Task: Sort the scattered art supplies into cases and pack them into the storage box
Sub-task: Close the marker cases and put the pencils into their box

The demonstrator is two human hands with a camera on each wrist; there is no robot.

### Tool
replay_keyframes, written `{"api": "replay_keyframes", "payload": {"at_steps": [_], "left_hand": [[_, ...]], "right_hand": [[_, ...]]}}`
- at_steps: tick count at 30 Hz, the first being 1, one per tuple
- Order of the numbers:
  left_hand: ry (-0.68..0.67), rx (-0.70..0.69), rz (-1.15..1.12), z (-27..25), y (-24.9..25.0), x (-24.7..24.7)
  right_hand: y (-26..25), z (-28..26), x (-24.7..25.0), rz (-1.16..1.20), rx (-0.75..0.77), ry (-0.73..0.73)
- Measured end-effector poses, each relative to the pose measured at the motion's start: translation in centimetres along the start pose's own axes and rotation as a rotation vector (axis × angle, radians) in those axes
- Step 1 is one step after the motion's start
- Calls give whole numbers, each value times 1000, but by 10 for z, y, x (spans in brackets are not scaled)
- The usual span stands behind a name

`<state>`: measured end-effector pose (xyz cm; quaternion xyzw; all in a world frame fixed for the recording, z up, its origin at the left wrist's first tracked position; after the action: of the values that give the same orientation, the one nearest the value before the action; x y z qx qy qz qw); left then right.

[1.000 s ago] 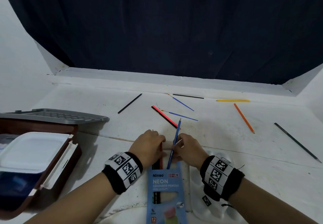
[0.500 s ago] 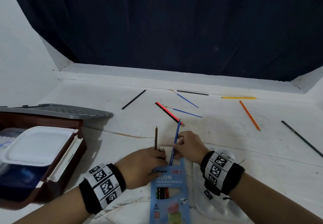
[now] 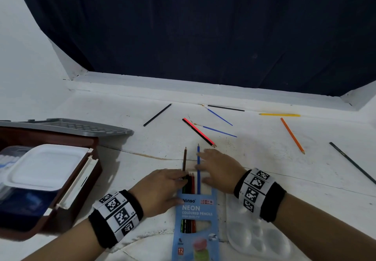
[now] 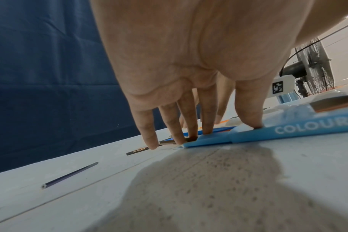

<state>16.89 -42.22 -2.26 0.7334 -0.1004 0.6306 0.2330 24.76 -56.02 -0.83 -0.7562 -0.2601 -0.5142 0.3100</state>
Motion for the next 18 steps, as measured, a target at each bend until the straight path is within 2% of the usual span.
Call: {"api": "replay_keyframes", "payload": {"at_steps": [2, 11, 13, 18], "left_hand": [[-41, 31, -30, 1, 1, -3], [-74, 53, -71, 4, -1, -3], [-80, 60, -76, 5, -1, -3], [-107, 99, -50, 8, -8, -9]], "right_hand": [[-3, 0, -6, -54, 22, -40], [-26, -6, -11, -129, 122, 53], [-30, -11, -12, -61, 193, 91], [-38, -26, -12, 201, 267, 53]]}}
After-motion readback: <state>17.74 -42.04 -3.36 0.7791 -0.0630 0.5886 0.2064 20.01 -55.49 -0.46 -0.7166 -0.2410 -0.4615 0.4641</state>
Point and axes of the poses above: each hand's wrist, its own z-axis towards the middle knuckle, its own x-axis out of the back of the hand, y = z × x, the point moved 6 cm from there along z, towards the middle knuckle, and after that the axes turned 5 degrees about z, right-handed, at the moved point
